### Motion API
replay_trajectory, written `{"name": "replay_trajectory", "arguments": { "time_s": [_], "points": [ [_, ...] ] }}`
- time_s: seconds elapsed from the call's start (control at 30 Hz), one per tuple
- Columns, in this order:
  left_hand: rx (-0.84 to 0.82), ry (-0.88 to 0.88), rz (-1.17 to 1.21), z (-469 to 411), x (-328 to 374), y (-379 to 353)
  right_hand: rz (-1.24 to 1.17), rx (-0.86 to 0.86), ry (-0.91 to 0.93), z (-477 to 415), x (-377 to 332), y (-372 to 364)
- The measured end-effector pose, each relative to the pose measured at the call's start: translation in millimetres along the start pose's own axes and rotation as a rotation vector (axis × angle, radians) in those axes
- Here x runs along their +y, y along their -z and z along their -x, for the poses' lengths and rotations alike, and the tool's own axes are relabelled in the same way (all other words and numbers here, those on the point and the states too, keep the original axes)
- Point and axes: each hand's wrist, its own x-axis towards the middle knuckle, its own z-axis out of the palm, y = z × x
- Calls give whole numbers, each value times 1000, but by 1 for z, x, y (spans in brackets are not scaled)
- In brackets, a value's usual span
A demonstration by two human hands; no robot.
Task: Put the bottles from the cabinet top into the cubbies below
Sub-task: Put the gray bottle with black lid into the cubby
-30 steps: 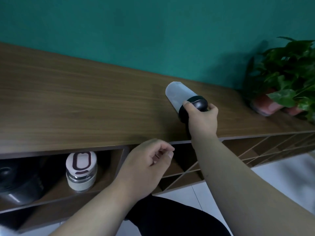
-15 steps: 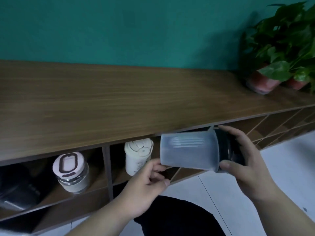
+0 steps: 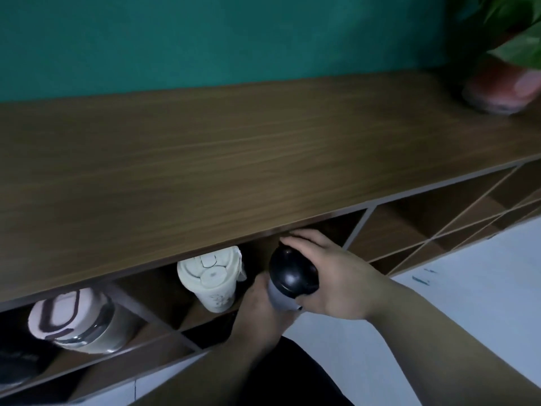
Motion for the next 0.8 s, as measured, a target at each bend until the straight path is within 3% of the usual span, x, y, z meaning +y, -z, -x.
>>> {"name": "replay_trajectory", "arguments": {
  "time_s": [0.4,0.8],
  "points": [
    [163,75,-16,-34,-12,-21,-208,44,28,-34,37,-22],
    [164,207,-162,-37,-12,-24,-308,115,-9,-46,58,-41]
  ]
}}
